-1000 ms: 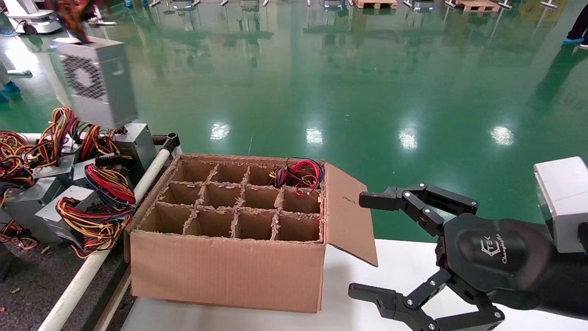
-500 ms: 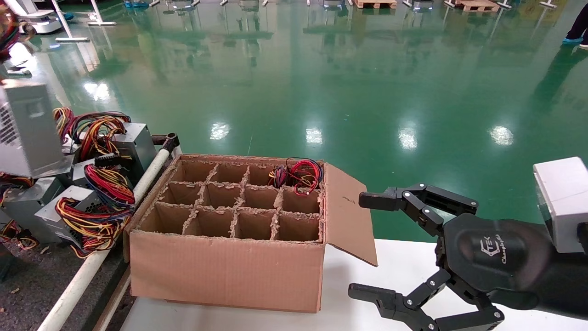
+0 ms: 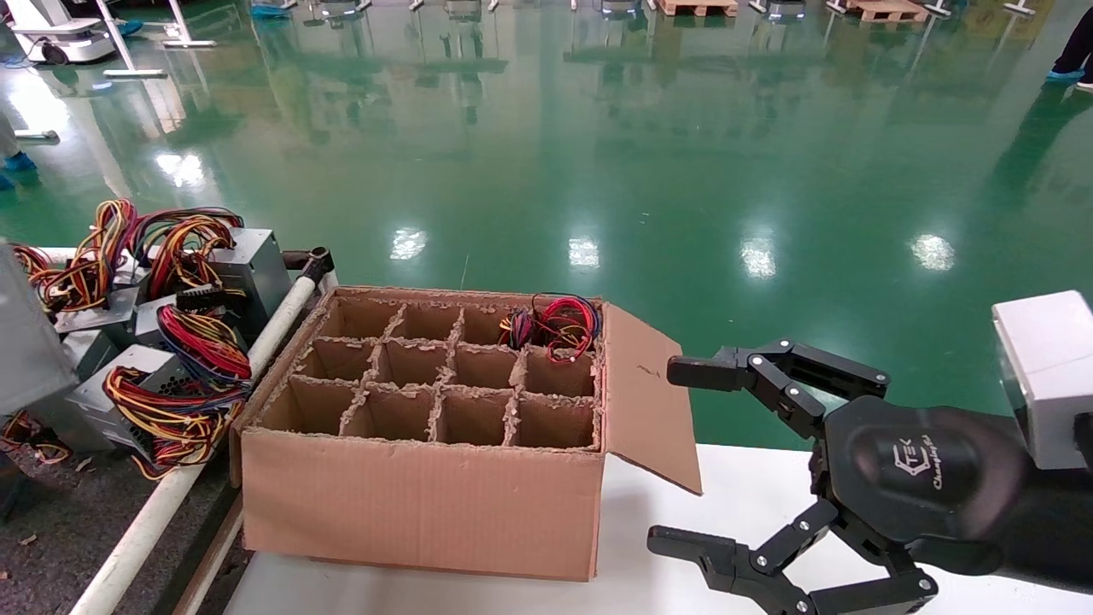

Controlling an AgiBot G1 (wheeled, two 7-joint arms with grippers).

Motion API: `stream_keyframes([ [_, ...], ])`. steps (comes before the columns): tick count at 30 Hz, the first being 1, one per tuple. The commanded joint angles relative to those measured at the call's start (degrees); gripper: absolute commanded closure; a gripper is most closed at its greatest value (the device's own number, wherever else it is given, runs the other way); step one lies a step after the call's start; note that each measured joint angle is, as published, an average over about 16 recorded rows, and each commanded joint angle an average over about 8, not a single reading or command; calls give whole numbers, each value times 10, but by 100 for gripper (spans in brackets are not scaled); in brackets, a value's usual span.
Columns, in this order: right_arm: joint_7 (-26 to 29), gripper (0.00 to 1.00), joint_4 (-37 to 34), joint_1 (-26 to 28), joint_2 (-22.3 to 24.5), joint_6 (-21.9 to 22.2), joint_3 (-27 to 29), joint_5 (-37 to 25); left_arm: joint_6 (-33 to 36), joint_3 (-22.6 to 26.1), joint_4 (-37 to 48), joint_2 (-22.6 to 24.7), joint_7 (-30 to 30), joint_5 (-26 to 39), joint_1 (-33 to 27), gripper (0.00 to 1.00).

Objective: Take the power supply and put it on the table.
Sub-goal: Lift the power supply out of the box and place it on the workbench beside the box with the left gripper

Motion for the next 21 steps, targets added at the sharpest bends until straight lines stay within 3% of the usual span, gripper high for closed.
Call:
stream_keyframes([
  [1, 0, 0, 0, 0, 0, 0, 0, 0, 6, 3, 0, -8, -4, 5, -2, 100],
  [21, 0, 0, 0, 0, 0, 0, 0, 0, 47, 6, -9, -36, -35, 7, 6, 100],
])
